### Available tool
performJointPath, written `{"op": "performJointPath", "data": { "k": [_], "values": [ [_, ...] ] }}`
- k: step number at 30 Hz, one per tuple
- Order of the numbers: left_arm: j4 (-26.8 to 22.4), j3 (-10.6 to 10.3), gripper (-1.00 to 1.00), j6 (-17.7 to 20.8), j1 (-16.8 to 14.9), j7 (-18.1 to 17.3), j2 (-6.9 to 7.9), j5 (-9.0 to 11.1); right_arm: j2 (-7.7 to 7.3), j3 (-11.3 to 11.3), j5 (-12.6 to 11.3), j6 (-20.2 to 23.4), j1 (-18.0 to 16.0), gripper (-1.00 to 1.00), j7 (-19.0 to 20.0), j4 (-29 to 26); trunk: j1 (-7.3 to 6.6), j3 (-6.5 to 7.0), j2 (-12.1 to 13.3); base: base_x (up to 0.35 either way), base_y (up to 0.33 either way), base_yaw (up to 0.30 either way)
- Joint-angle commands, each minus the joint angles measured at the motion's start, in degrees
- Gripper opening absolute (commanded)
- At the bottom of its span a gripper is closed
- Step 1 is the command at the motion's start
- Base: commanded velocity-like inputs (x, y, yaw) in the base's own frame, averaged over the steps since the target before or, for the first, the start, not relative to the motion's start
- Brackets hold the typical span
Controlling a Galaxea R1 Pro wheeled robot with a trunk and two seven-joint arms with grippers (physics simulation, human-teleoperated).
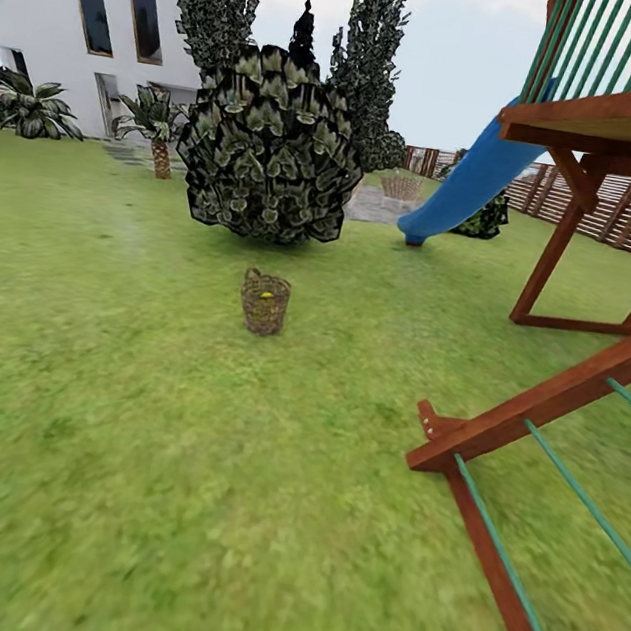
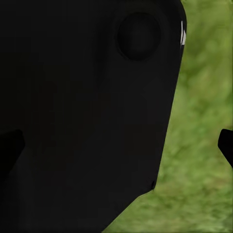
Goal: Take the three Easter eggs out of the wicker basket on the lawn in the garden, then place them on the lawn next to a single tree (choose any tree) so that all three eggs are next to the same tree and none are left in the basket.
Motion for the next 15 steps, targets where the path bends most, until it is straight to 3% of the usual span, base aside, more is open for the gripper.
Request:
{"op": "performJointPath", "data": {
  "k": [1, 15],
  "values": [
    [-0.11, 0.02, 1.00, -0.02, 0.04, -0.06, 0.00, 0.07, 0.00, 0.08, 0.40, -0.16, -0.03, 1.00, 0.01, 0.05, 0.03, -0.04, -0.02, 0.291, 0.130, 0.000],
    [-0.11, 0.02, 1.00, -0.02, 0.04, -0.06, 0.00, 0.07, 0.02, 0.08, 0.40, -0.16, -0.03, 1.00, 0.01, 0.05, 0.03, -0.04, -0.02, 0.291, 0.129, 0.000]
  ]
}}
